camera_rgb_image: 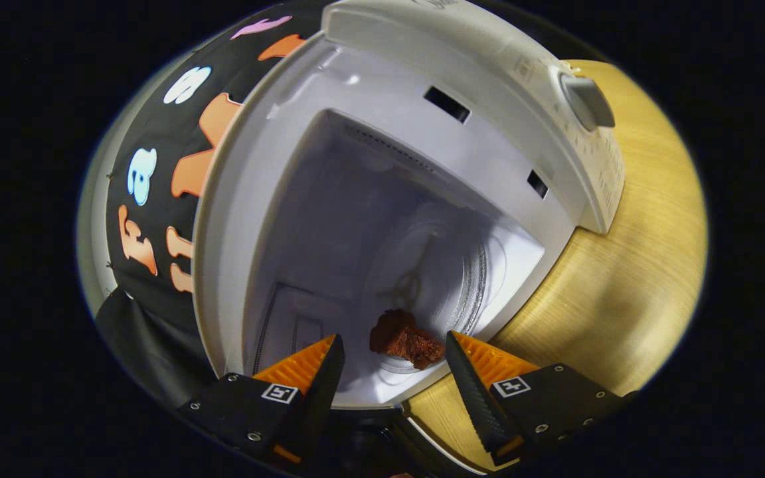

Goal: Open the microwave, put the food inside, and close the microwave door.

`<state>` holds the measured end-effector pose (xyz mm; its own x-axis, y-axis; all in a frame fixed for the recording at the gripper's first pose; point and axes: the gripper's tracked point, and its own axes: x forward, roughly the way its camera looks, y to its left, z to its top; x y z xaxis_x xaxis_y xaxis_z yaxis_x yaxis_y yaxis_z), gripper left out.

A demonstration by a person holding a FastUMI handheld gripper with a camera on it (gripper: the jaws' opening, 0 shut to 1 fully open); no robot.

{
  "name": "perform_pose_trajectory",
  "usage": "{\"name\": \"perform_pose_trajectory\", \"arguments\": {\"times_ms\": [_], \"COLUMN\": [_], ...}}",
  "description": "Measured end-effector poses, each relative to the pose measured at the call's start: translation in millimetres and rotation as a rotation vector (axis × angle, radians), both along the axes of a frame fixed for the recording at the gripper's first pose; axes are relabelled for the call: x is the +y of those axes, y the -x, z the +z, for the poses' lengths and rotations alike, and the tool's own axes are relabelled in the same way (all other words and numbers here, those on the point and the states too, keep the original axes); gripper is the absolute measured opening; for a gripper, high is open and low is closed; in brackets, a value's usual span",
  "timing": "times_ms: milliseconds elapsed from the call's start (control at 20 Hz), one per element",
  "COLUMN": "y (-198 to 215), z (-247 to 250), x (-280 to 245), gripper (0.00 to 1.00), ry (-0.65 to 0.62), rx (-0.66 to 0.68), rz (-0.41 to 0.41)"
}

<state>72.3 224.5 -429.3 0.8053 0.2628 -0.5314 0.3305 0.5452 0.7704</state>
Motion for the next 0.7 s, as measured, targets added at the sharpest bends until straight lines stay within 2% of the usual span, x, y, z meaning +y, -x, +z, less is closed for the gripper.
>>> {"name": "perform_pose_trajectory", "arguments": {"times_ms": [300, 500, 700], "y": [77, 127, 168], "z": [55, 89, 118], "x": [-16, -22, -20], "gripper": [0.93, 0.92, 0.93], "ry": [0.151, 0.193, 0.308], "rx": [-0.027, -0.023, -0.056], "rz": [0.214, 0.281, 0.368]}}
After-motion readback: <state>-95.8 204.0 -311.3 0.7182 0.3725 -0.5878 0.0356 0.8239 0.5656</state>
